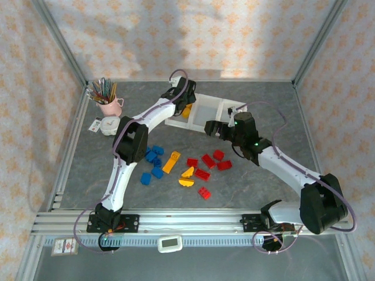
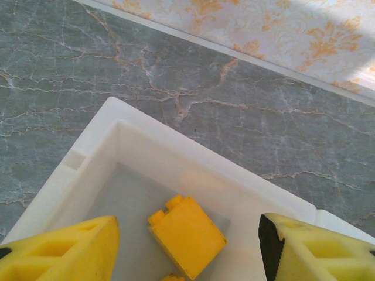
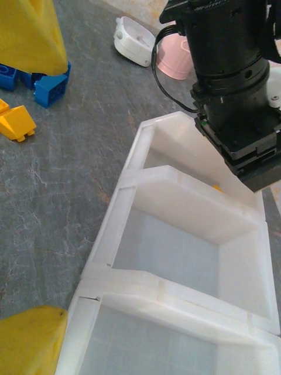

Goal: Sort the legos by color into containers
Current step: Place the lego in the container, then pick up the lego from the center of the table.

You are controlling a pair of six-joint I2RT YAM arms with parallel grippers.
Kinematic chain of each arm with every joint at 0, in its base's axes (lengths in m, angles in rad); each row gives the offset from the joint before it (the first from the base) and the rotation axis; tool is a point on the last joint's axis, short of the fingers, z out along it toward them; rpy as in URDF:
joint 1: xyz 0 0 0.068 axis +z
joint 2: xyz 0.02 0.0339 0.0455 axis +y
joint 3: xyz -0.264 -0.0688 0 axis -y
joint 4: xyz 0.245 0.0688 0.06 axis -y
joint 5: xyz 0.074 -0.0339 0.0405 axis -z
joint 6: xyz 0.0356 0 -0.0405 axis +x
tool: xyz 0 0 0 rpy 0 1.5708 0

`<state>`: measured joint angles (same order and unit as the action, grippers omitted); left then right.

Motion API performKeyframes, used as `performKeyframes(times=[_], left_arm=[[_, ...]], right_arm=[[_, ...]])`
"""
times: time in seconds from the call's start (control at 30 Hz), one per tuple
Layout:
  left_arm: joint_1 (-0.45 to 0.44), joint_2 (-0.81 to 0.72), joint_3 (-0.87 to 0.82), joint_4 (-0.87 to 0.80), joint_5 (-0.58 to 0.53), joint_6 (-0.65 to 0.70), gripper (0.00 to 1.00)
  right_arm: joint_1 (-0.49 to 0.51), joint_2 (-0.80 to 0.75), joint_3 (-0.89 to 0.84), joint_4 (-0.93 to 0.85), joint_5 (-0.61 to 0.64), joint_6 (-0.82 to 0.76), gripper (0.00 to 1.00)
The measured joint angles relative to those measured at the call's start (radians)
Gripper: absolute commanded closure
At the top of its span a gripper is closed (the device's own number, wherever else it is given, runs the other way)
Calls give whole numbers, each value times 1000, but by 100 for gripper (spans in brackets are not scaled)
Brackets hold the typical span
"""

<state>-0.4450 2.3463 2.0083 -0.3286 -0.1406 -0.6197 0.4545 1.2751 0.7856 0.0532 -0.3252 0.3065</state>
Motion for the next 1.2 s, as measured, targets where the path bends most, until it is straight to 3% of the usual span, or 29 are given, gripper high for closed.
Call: performKeyframes(times=[0.27, 0.53, 0.87, 1.2], left_arm=[[-7, -355, -365, 61, 80, 0, 33], [-67, -682, -745, 116, 80, 11, 31], [-161, -750, -1008, 79, 51, 9, 27], [-177, -734, -1069, 72, 47, -29, 22]], right_arm=[[21, -36, -5, -54, -28, -29, 0], [100, -62, -69, -53, -31, -31, 0], [204, -49, -174, -18, -35, -11, 0], [261, -35, -226, 50, -34, 15, 0]])
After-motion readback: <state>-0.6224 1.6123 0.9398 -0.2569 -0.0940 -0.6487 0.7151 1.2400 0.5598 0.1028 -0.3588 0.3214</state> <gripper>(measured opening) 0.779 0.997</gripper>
